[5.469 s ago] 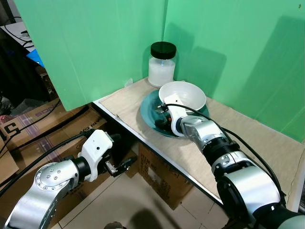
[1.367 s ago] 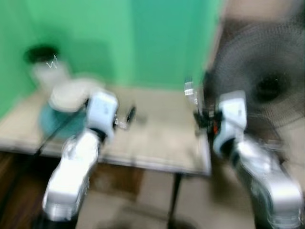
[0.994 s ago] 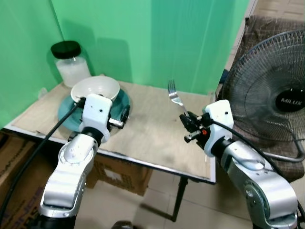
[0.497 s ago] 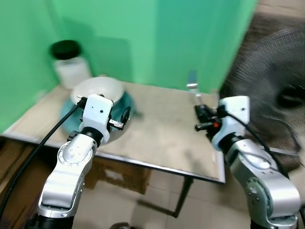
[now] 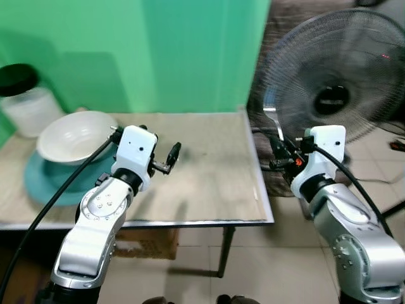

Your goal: Setting the table

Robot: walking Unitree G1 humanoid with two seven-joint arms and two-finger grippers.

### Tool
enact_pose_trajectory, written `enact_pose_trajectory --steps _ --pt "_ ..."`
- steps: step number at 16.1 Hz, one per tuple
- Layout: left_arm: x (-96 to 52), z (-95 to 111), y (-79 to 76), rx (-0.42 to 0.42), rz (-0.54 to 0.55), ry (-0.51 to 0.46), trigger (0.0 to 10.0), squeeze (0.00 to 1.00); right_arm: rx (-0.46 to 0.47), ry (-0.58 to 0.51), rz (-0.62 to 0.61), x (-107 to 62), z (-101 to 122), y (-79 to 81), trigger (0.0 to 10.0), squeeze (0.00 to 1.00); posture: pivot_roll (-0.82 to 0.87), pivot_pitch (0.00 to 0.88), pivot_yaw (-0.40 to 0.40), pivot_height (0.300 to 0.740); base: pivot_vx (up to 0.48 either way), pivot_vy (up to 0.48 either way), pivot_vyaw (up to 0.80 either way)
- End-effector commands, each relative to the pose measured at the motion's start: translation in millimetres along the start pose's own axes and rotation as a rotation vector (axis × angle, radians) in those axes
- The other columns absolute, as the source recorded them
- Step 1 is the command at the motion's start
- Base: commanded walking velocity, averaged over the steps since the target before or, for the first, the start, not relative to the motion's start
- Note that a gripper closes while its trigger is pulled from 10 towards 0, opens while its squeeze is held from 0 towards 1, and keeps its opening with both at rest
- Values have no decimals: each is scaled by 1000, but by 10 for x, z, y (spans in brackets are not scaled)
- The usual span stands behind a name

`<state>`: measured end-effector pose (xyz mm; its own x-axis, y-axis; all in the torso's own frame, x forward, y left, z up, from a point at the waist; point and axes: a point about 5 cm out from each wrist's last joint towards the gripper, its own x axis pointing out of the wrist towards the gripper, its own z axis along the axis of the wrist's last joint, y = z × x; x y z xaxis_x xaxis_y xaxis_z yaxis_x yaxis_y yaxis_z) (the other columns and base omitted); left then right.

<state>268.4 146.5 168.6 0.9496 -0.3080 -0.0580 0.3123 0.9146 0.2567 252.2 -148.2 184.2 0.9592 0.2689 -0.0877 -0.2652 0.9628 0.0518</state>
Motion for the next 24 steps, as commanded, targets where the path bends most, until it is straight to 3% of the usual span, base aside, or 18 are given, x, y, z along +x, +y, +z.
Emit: enact_pose_trajectory --steps 1,9,22,24 --pt "17 30 -10 10 -16 -11 10000 0 -6 -18 17 -9 29 -6 10000 0 80 0 -5 740 0 0 -800" --pt "-42 61 -23 -1 -14 -40 10000 0 55 -16 -62 -90 7 -69 10000 0 79 0 -8 740 0 0 -800" --pt "-6 46 13 -11 7 -32 10000 0 5 16 -99 -77 -76 6 10000 0 75 0 -3 740 0 0 -800" --pt "8 54 20 -19 12 -37 10000 0 3 17 -114 -76 -87 6 10000 0 73 0 -2 740 0 0 0"
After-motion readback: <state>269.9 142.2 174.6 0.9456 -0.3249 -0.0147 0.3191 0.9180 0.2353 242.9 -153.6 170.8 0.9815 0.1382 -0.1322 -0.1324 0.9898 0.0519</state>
